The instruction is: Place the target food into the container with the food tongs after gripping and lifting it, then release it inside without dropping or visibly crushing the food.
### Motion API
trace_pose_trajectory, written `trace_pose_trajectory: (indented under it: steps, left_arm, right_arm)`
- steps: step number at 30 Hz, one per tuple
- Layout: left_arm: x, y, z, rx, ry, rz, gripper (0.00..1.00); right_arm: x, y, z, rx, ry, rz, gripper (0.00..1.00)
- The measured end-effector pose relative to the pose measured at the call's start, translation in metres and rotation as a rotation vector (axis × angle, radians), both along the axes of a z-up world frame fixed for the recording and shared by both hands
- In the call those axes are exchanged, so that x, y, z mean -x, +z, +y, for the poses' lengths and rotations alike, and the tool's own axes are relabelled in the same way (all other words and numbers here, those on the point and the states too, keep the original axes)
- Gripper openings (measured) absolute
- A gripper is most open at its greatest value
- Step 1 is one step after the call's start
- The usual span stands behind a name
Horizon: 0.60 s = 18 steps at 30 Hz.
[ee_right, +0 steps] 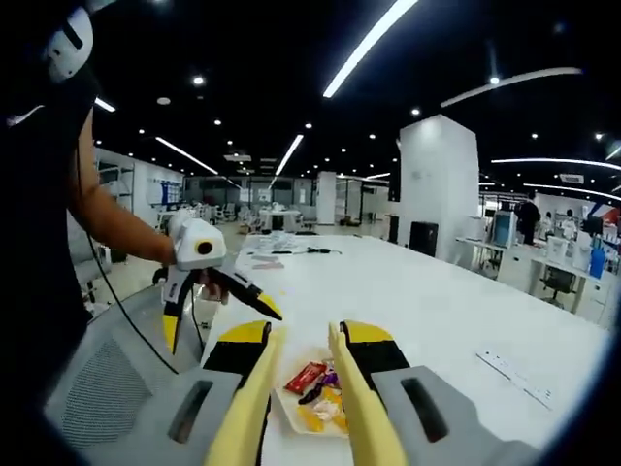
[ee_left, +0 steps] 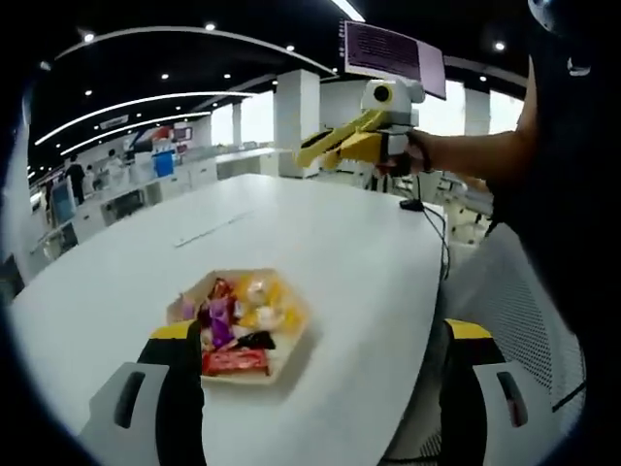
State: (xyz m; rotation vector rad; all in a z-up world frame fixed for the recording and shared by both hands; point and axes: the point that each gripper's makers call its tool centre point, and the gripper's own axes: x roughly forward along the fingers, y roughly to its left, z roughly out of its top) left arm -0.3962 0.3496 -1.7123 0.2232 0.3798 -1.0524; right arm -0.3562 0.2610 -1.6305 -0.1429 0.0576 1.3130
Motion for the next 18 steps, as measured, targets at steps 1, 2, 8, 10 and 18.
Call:
trace_pose_trajectory:
  steps: [1, 2, 8, 10, 18]
  left_arm:
    - [-0.003, 0.005, -0.003, 0.005, -0.006, -0.001, 0.99]
    - [-0.005, 0.008, -0.006, 0.007, -0.012, -0.004, 0.99]
    - [-0.017, 0.033, -0.026, 0.006, -0.083, -0.032, 0.95]
    - [-0.019, 0.043, -0.034, 0.02, -0.111, -0.03, 0.94]
    - [-0.016, 0.064, -0.068, 0.046, -0.248, -0.037, 0.76]
  right_arm:
    - [0.002, -0.001, -0.001, -0.005, 0.004, 0.008, 0.27]
    - [0.003, -0.002, -0.001, -0.004, 0.001, 0.006, 0.27]
    - [0.01, -0.003, -0.006, -0.021, 0.006, 0.026, 0.28]
    - [0.013, -0.002, -0.006, -0.032, 0.012, 0.033, 0.28]
    - [0.025, 0.006, -0.005, -0.063, 0.043, 0.033, 0.28]
